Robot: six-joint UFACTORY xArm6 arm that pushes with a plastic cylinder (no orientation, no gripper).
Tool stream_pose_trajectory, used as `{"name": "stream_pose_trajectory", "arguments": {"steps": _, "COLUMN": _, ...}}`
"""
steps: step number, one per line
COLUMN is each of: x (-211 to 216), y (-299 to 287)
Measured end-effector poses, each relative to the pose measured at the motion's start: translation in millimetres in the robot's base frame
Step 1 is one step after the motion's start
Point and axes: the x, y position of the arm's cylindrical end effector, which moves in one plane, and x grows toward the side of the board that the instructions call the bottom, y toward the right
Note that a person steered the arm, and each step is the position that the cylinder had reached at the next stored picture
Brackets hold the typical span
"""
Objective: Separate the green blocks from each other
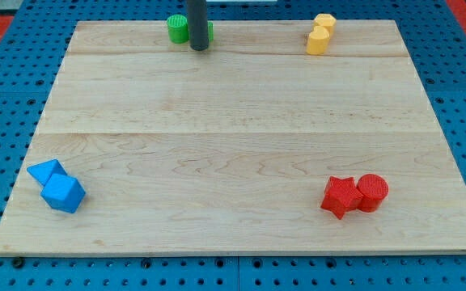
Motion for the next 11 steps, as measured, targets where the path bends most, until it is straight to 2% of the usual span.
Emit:
{"name": "stream_pose_trajectory", "arguments": {"steps": 1, "x": -18, "y": 49}}
{"name": "stream_pose_trajectory", "arguments": {"steps": 2, "x": -61, "y": 35}}
{"name": "stream_pose_trajectory", "arguments": {"steps": 4, "x": -11, "y": -57}}
{"name": "stream_pose_trajectory", "arguments": {"steps": 6, "x": -40, "y": -43}}
{"name": "stream_pose_trajectory", "arguments": {"steps": 9, "x": -48, "y": -1}}
{"name": "stream_pose_trajectory", "arguments": {"steps": 11, "x": -51, "y": -24}}
